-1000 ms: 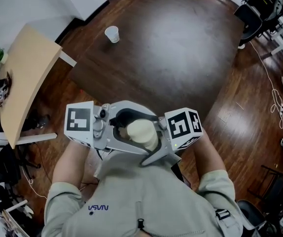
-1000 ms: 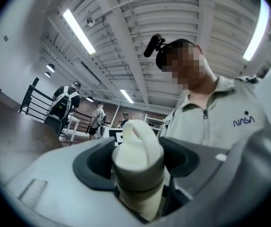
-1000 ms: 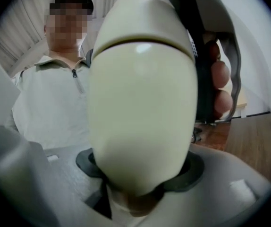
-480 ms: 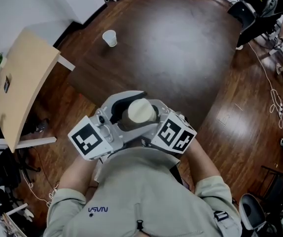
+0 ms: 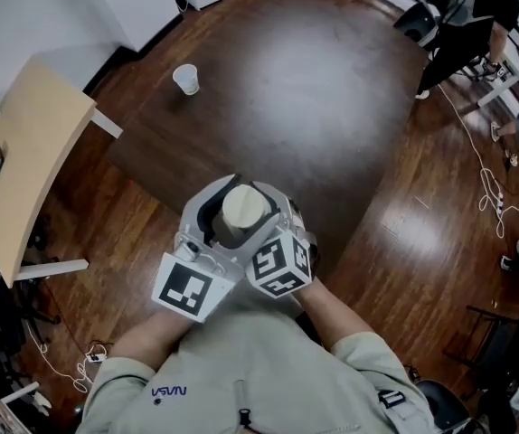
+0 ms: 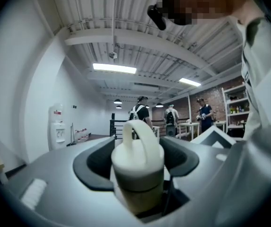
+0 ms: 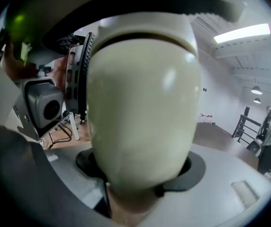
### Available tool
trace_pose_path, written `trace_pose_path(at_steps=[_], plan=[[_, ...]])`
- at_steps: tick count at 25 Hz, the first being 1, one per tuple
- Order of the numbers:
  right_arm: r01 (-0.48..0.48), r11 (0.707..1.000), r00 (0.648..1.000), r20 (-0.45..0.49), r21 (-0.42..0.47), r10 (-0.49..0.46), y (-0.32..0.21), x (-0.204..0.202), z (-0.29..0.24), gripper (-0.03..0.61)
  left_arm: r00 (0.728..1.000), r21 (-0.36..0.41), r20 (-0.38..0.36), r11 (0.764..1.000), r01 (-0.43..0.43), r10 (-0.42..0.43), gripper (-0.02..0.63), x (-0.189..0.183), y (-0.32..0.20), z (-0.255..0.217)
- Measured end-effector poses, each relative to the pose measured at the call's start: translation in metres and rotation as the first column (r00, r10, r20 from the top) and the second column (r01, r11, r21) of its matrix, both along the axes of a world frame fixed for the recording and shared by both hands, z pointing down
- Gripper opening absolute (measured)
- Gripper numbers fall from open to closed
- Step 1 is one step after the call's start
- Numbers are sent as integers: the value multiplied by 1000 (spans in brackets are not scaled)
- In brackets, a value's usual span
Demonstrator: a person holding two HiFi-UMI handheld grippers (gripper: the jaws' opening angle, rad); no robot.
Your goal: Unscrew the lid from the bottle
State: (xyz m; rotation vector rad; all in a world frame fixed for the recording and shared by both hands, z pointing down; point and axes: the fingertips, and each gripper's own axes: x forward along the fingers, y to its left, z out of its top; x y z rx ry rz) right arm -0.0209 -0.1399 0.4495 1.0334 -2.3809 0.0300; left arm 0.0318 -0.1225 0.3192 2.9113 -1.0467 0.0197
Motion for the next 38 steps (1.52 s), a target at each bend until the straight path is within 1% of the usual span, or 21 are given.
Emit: trace_pose_path(at_steps=[3, 6, 7, 9, 11, 12, 14, 16, 19, 21, 23, 25, 27, 29, 30, 32, 34, 35, 36, 37, 38], plan=[[9, 1000, 1000, 3, -1, -9, 1, 0, 0, 299, 1000, 2, -3, 1000, -6, 6, 305, 1, 0, 0], [49, 998, 998, 34, -27, -48, 4, -2, -3, 299, 998, 0, 1, 998, -58, 58, 305, 5, 3, -1], [79, 996, 996, 46, -40, -77, 7, -4, -4, 299, 996, -3, -2, 996, -85, 85, 307, 6, 5, -2], [169, 984, 984, 63, -61, -165, 17, -8, -6, 299, 989, -19, -25, 989, -146, 146, 353, 8, 10, -5], [280, 957, 958, 87, -76, -273, 30, -13, -10, 299, 974, -37, -61, 974, -222, 220, 365, 6, 16, -8], [340, 936, 937, 109, -88, -330, 38, -16, -13, 299, 962, -32, -72, 963, -266, 263, 367, 3, 18, -8], [470, 874, 878, 167, -119, -449, 58, -22, -19, 299, 929, -6, -89, 933, -360, 358, 382, -3, 24, -10], [595, 790, 798, 221, -147, -560, 78, -28, -25, 299, 880, -7, -123, 886, -463, 458, 385, -6, 34, -15], [743, 647, 664, 311, -171, -680, 108, -32, -36, 299, 779, -21, -178, 789, -613, 601, 382, -10, 52, -23], [811, 559, 578, 382, -172, -721, 125, -32, -45, 299, 706, -25, -207, 718, -696, 677, 374, -14, 64, -28], [861, 481, 501, 438, -165, -747, 139, -31, -54, 299, 646, -29, -227, 658, -752, 729, 351, -17, 73, -32], [894, 418, 441, 475, -161, -762, 150, -29, -60, 299, 610, -52, -231, 617, -785, 758, 342, -17, 80, -34], [911, 377, 408, 491, -165, -770, 157, -29, -63, 299, 587, -78, -226, 586, -807, 778, 333, -17, 85, -34], [918, 356, 394, 494, -175, -775, 160, -29, -62, 299, 566, -97, -215, 559, -824, 796, 330, -15, 90, -32], [920, 349, 391, 494, -180, -777, 161, -29, -61, 299, 558, -102, -206, 550, -829, 804, 321, -14, 92, -31], [920, 345, 392, 492, -188, -777, 161, -27, -57, 299, 555, -106, -196, 545, -831, 808, 311, -12, 93, -29], [916, 353, 401, 490, -191, -774, 160, -27, -57, 299, 569, -105, -195, 560, -822, 799, 310, -11, 92, -29], [911, 364, 411, 484, -193, -772, 158, -27, -57, 299, 581, -104, -193, 572, -814, 791, 310, -11, 90, -29], [903, 382, 427, 475, -194, -769, 154, -26, -56, 299, 595, -104, -188, 587, -803, 781, 310, -10, 88, -28], [891, 409, 452, 460, -196, -764, 149, -26, -54, 299, 614, -100, -181, 606, -789, 769, 310, -9, 84, -28], [872, 448, 487, 440, -197, -755, 142, -26, -51, 299, 636, -93, -169, 631, -770, 752, 310, -7, 80, -27]])
